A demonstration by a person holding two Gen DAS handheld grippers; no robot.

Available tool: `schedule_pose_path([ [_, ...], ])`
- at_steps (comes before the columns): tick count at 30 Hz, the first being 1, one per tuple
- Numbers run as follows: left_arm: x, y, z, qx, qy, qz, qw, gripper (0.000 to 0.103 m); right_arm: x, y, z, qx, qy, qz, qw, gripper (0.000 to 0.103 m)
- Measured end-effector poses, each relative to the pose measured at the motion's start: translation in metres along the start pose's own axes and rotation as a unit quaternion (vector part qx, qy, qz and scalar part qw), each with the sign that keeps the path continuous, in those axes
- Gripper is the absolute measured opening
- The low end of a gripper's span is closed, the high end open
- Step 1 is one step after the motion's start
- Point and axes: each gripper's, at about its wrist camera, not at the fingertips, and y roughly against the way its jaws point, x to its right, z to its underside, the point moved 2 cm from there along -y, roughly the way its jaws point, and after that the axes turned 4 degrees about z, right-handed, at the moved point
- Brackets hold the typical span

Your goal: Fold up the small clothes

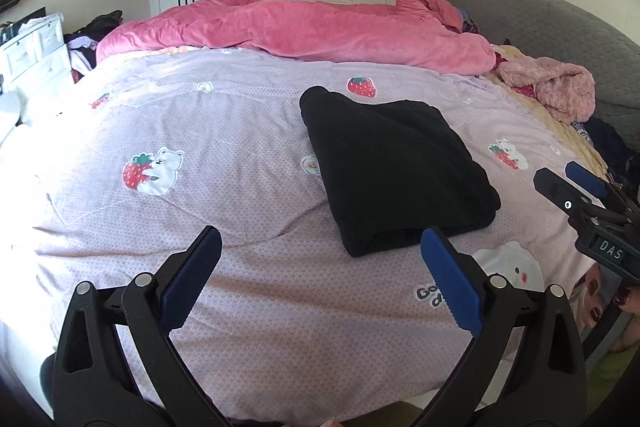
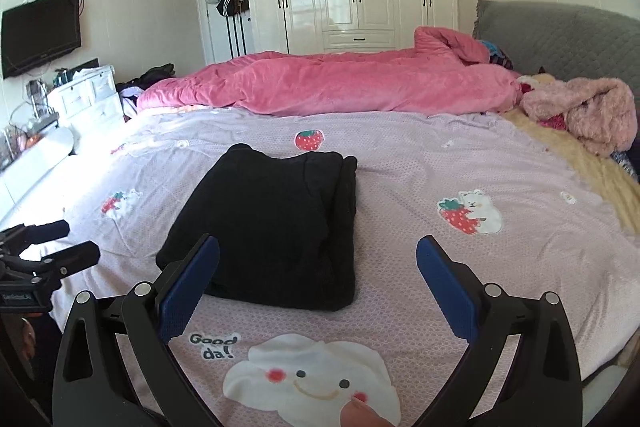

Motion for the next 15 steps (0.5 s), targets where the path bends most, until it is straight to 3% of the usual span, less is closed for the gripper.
schedule_pose_path([
  [15,-0.006,0.0,0.027,-0.013,0.013,-0.011,0.9998,0.094,-0.004,0.009,0.035,-0.022,-0.006,0.021,1.0,0.098],
])
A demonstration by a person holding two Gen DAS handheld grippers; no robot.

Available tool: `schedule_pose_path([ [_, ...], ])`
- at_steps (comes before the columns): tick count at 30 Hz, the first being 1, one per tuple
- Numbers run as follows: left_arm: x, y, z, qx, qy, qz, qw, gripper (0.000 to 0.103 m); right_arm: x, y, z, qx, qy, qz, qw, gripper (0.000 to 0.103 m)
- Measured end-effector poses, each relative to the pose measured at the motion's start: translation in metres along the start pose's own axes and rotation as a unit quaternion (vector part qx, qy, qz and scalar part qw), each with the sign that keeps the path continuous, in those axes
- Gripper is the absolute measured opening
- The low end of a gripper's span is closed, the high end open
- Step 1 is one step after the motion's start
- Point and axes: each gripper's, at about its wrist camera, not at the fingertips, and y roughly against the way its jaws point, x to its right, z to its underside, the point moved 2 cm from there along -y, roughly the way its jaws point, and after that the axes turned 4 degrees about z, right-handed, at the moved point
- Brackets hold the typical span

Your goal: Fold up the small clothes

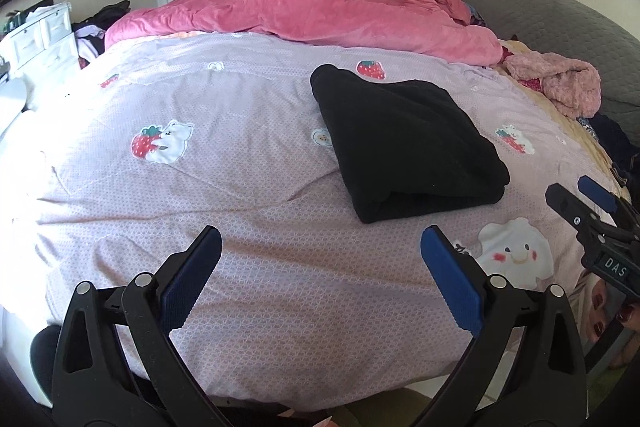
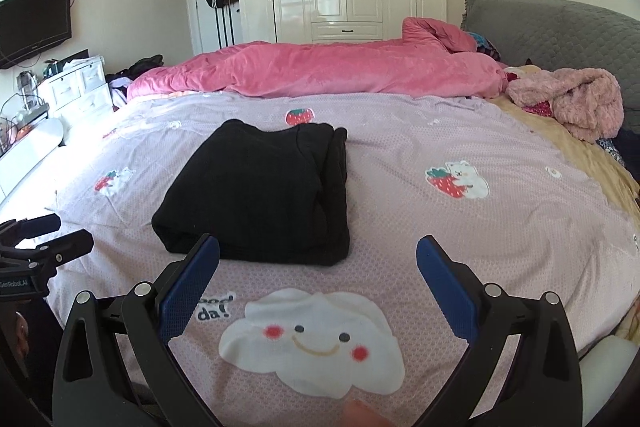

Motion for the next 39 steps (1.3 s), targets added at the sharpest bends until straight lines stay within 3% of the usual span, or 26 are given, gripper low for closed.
schedule_pose_path([
  [14,-0.002,-0.011,0.013,-0.018,0.007,-0.009,0.9998,0.094,-0.01,-0.021,0.035,-0.046,-0.005,0.003,0.999,0.098],
  [39,-0.006,-0.006,0.011,-0.012,0.015,-0.019,0.9996,0.094,-0.014,-0.02,0.03,-0.04,-0.003,0.002,0.999,0.098],
])
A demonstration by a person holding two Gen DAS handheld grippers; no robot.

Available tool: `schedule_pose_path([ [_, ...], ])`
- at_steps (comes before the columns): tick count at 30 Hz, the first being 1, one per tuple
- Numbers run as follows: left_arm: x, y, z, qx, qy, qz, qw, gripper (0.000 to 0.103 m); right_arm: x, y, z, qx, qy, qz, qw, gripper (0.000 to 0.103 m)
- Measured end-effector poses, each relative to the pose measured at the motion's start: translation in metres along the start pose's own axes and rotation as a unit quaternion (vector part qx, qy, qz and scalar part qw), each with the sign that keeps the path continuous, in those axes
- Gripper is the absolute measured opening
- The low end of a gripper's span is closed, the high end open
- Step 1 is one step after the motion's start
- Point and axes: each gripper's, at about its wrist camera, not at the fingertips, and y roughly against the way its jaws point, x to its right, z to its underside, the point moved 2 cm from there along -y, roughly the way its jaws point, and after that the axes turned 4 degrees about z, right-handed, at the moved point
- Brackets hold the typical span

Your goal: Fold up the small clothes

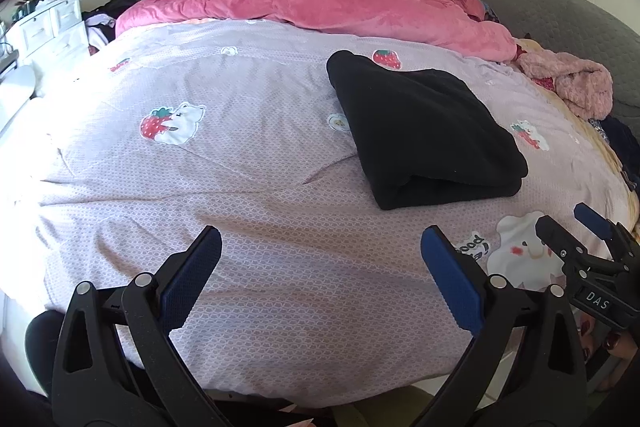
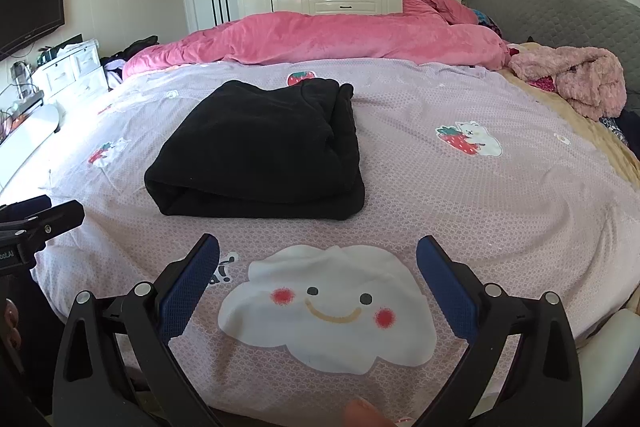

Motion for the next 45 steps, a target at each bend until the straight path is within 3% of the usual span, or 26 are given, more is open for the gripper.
schedule_pose_path([
  [45,0.0001,0.0038,-0.0021,0.001,-0.004,-0.006,1.0,0.094,0.0018,0.0021,0.001,0.001,0.001,0.002,1.0,0.098],
])
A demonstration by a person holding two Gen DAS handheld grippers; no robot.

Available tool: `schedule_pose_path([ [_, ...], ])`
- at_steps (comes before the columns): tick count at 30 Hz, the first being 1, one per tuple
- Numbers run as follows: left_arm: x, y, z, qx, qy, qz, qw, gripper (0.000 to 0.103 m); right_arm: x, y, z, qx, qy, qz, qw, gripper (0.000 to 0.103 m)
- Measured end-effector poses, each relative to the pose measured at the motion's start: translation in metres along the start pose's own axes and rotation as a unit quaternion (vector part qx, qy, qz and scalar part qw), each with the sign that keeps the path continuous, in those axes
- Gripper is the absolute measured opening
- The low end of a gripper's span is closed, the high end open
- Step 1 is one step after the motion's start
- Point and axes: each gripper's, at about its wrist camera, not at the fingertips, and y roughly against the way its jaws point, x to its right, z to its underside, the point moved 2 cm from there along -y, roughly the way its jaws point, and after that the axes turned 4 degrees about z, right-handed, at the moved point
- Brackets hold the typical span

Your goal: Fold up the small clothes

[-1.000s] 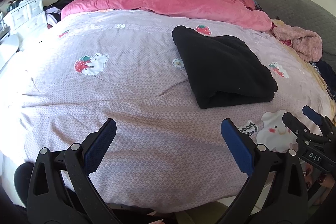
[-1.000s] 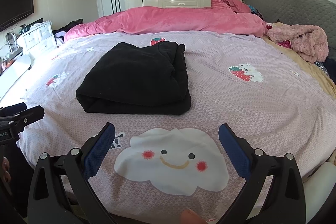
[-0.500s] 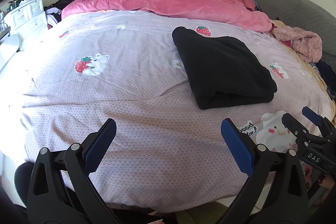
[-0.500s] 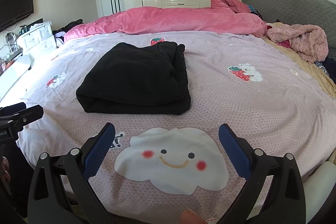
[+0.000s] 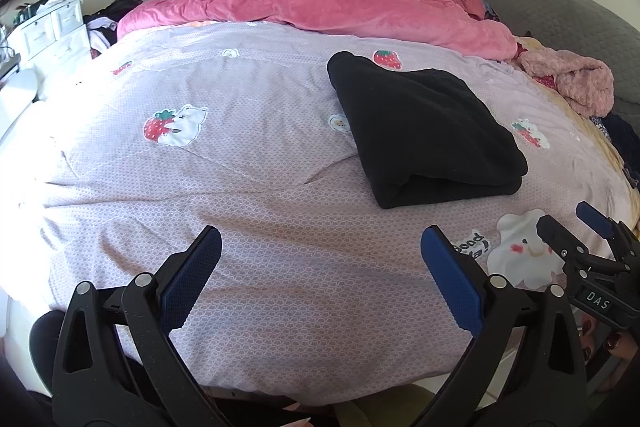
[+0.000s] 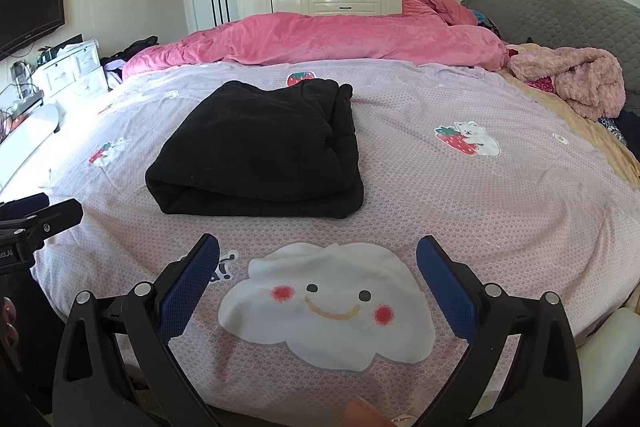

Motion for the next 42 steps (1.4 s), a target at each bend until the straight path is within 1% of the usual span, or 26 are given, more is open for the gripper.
schedule_pose_path([
  [10,0.0,0.0,0.0,0.001,-0.001,-0.001,1.0,0.094,0.001,-0.001,0.0,0.0,-0.002,0.003,1.0,0.098],
  [15,0.0,0.0,0.0,-0.001,-0.002,-0.002,1.0,0.094,0.004,-0.005,0.002,-0.006,-0.008,0.007,1.0,0.098],
  [22,-0.002,0.0,0.001,-0.003,-0.003,0.006,1.0,0.094,0.01,-0.007,0.005,-0.011,-0.017,0.018,1.0,0.098],
  [27,-0.004,-0.001,0.001,-0.002,-0.003,0.001,1.0,0.094,0.018,-0.007,0.006,-0.014,-0.028,0.04,0.999,0.098],
  [30,-0.009,-0.002,0.001,-0.002,0.003,-0.02,0.9998,0.094,0.029,-0.009,0.007,-0.024,-0.043,0.071,0.996,0.098],
  [33,-0.022,-0.001,-0.001,0.007,0.026,-0.017,0.9995,0.094,0.054,-0.008,0.008,-0.027,-0.078,0.113,0.99,0.098],
  [35,-0.038,0.0,-0.005,0.012,0.047,-0.021,0.9986,0.094,0.084,-0.003,0.009,-0.026,-0.117,0.151,0.981,0.098],
  [37,-0.058,0.0,-0.013,0.015,0.065,-0.038,0.997,0.094,0.119,0.002,0.014,-0.032,-0.16,0.188,0.968,0.098],
  [39,-0.092,-0.003,-0.024,0.014,0.091,-0.06,0.994,0.094,0.168,0.013,0.023,-0.029,-0.205,0.251,0.946,0.098],
  [40,-0.113,-0.007,-0.029,0.009,0.102,-0.074,0.9919,0.094,0.191,0.019,0.029,-0.033,-0.223,0.284,0.932,0.098],
  [41,-0.13,-0.01,-0.033,0.006,0.112,-0.086,0.9899,0.094,0.225,0.027,0.04,-0.041,-0.252,0.324,0.911,0.098],
  [42,-0.152,-0.012,-0.038,0.004,0.123,-0.1,0.9873,0.094,0.249,0.035,0.049,-0.044,-0.272,0.356,0.893,0.098],
])
